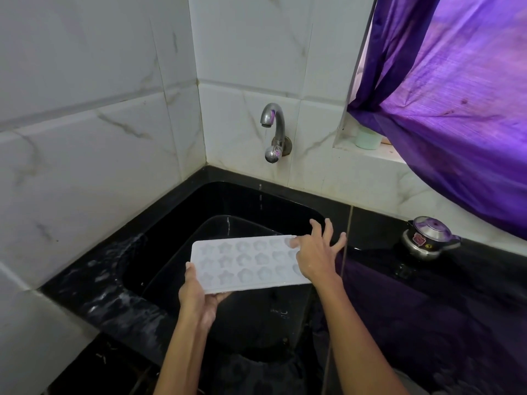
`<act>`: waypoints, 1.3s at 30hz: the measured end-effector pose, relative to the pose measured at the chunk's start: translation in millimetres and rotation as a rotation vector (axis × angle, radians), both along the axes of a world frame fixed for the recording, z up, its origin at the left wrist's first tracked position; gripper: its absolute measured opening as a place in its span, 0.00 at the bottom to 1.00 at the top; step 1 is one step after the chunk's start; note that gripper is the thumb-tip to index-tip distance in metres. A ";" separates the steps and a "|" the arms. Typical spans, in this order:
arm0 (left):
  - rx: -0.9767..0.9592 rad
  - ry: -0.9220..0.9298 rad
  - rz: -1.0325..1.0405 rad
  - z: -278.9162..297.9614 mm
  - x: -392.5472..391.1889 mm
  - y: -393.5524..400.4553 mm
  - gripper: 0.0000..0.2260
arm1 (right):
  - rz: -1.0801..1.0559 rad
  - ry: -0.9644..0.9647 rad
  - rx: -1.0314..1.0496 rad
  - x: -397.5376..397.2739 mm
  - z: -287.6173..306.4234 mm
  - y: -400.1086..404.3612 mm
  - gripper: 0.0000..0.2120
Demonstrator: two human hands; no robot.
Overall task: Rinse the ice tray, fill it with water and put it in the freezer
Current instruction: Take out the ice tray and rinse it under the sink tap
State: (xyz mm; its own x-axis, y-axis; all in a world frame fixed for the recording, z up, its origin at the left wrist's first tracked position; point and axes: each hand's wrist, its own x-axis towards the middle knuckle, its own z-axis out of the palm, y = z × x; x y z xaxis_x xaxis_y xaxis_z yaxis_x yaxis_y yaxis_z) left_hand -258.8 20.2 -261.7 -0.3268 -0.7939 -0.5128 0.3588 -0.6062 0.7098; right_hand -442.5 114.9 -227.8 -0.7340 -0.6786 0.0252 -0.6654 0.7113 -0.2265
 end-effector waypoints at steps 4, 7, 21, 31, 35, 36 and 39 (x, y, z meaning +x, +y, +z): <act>-0.010 -0.034 0.028 1.8 -0.6 1.8 0.17 | 0.047 0.032 0.063 1.7 -0.2 -1.0 0.26; -0.008 -0.056 0.036 0.9 0.6 1.8 0.17 | 0.044 0.081 0.085 0.6 0.8 -0.7 0.24; -0.027 -0.079 0.044 1.9 1.2 7.2 0.17 | 0.033 0.073 0.102 1.2 2.9 -3.0 0.21; -0.047 -0.095 0.050 3.4 -1.7 13.1 0.17 | 0.018 0.043 0.122 -1.1 0.9 -3.5 0.19; -0.045 -0.084 0.058 5.6 -2.1 15.0 0.16 | 0.033 0.024 0.110 2.7 1.1 -4.5 0.19; -0.046 -0.079 0.064 6.2 -1.5 14.7 0.16 | 0.045 0.016 0.093 2.5 0.4 -3.0 0.19; -0.048 -0.082 0.067 5.5 -0.9 14.0 0.16 | 0.040 0.004 0.088 -1.5 -0.6 -0.3 0.21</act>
